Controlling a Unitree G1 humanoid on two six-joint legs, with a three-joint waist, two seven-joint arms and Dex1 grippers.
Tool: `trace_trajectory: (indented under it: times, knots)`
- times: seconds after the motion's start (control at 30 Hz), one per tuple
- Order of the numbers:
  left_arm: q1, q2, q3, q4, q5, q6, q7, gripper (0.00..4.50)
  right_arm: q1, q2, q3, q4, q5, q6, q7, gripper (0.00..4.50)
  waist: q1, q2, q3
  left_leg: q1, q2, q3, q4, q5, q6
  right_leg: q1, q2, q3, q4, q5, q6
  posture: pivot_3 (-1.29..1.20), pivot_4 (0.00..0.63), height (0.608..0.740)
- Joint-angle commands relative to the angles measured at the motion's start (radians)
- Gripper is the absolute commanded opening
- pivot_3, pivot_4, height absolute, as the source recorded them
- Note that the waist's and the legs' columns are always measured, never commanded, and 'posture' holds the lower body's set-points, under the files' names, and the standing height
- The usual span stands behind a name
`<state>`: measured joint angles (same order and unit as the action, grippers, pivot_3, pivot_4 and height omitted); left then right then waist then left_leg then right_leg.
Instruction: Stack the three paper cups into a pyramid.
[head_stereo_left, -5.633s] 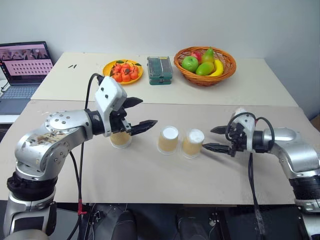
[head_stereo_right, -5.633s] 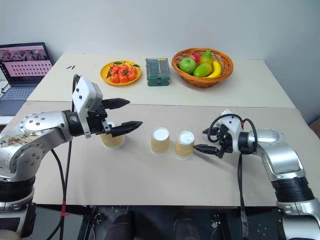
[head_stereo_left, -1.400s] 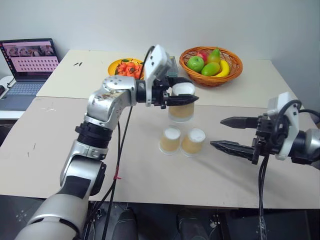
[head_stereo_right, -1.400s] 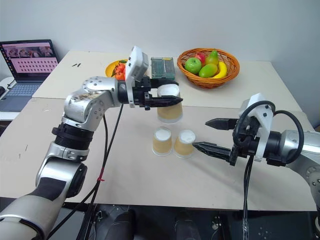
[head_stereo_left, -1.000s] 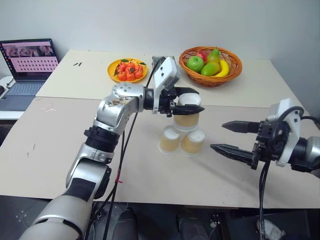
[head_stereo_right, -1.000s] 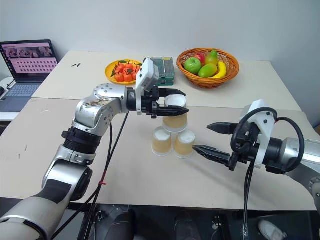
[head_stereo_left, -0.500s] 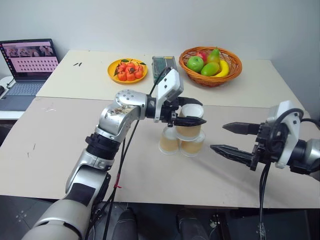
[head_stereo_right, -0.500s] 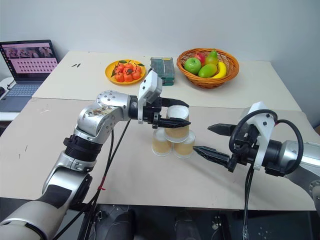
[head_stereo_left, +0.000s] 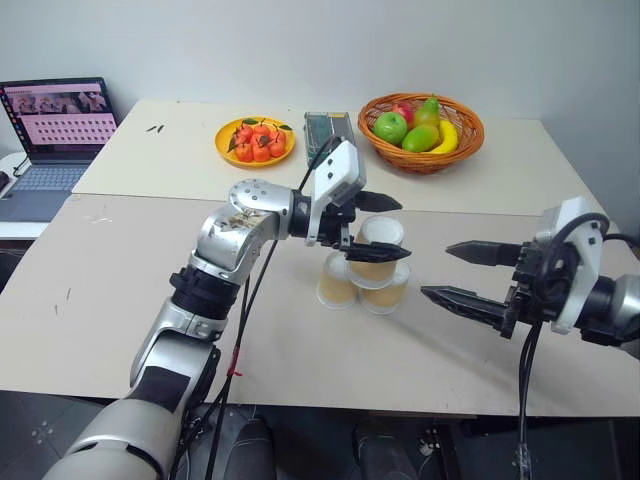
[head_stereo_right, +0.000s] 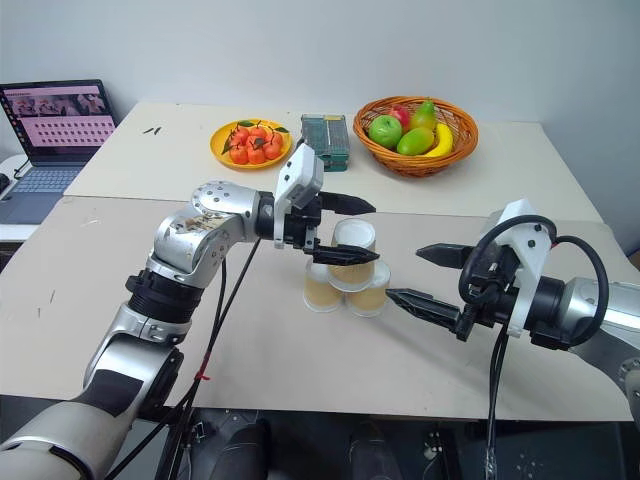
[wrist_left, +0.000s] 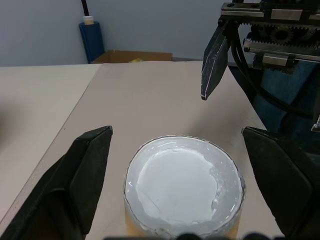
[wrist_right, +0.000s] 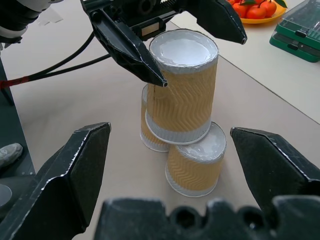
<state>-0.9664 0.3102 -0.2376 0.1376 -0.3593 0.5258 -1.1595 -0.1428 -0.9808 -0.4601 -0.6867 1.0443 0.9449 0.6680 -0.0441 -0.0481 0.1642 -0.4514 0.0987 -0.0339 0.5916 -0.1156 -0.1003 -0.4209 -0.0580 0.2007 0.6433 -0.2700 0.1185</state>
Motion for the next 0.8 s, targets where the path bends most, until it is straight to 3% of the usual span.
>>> trace_trajectory:
  times: [0.03, 0.33, 0.5, 0.67, 0.8]
  knots:
    - [-0.020, -0.002, 0.031, -0.015, -0.018, -0.006, 0.009, 4.40, -0.021, -0.012, -0.023, -0.002, 0.004, -0.033, 0.001, 4.50, 0.000, 0.000, 0.000, 0.000, 0.000, 0.000, 0.000, 0.000, 0.000, 0.000, 0.000, 0.000, 0.000, 0.000, 0.000, 0.00, 0.150, 0.738]
    - [-0.128, -0.057, 0.179, -0.001, -0.109, -0.006, 0.092, 4.40, -0.042, -0.017, -0.003, 0.016, -0.003, -0.038, 0.014, 4.50, 0.001, 0.000, 0.000, 0.000, 0.000, 0.000, 0.000, 0.000, 0.000, 0.000, 0.000, 0.000, 0.000, 0.000, 0.000, 0.00, 0.150, 0.738]
    - [-0.230, -0.027, 0.281, 0.048, -0.156, 0.034, 0.163, 4.40, -0.057, -0.021, 0.011, 0.028, -0.006, -0.038, 0.025, 4.50, -0.002, 0.000, 0.000, 0.000, 0.000, 0.000, 0.000, 0.000, 0.000, 0.000, 0.000, 0.000, 0.000, 0.000, 0.001, 0.00, 0.150, 0.738]
    - [-0.235, 0.045, 0.332, 0.042, -0.168, 0.113, 0.242, 4.40, -0.066, -0.030, 0.026, 0.045, -0.021, -0.047, 0.054, 4.50, -0.001, 0.000, 0.000, 0.001, 0.000, 0.000, 0.000, 0.000, 0.000, 0.001, 0.000, 0.000, 0.000, -0.001, 0.002, 0.00, 0.150, 0.738]
    - [-0.007, 0.256, 0.359, -0.110, -0.122, 0.195, 0.254, 4.40, -0.007, -0.100, -0.023, 0.106, -0.086, -0.067, 0.169, 4.50, -0.012, 0.004, -0.002, 0.001, 0.000, 0.000, -0.001, 0.000, 0.000, 0.000, 0.000, 0.000, 0.000, 0.000, 0.001, 0.00, 0.150, 0.738]
